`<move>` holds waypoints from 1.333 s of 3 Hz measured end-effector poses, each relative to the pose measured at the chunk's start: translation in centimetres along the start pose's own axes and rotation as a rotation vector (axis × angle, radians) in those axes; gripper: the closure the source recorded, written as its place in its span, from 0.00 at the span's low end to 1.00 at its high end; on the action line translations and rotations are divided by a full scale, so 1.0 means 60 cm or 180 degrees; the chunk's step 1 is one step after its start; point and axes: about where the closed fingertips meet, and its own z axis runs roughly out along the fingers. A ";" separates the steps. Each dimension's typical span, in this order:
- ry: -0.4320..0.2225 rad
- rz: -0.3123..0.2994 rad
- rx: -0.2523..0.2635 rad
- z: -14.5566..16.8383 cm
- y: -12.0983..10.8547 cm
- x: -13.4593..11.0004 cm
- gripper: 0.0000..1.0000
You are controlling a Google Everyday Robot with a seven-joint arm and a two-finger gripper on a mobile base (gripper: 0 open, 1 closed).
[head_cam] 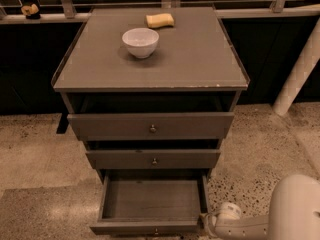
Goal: Open bottom drawer
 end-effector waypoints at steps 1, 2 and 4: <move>0.0000 0.0000 0.0000 0.000 0.000 0.000 0.58; 0.0000 0.0000 0.0000 0.000 0.000 0.000 0.35; -0.0001 0.0000 -0.0001 0.000 0.000 0.000 0.00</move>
Offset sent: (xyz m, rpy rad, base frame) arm 0.0000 0.0000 0.0000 0.0000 0.0000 0.0000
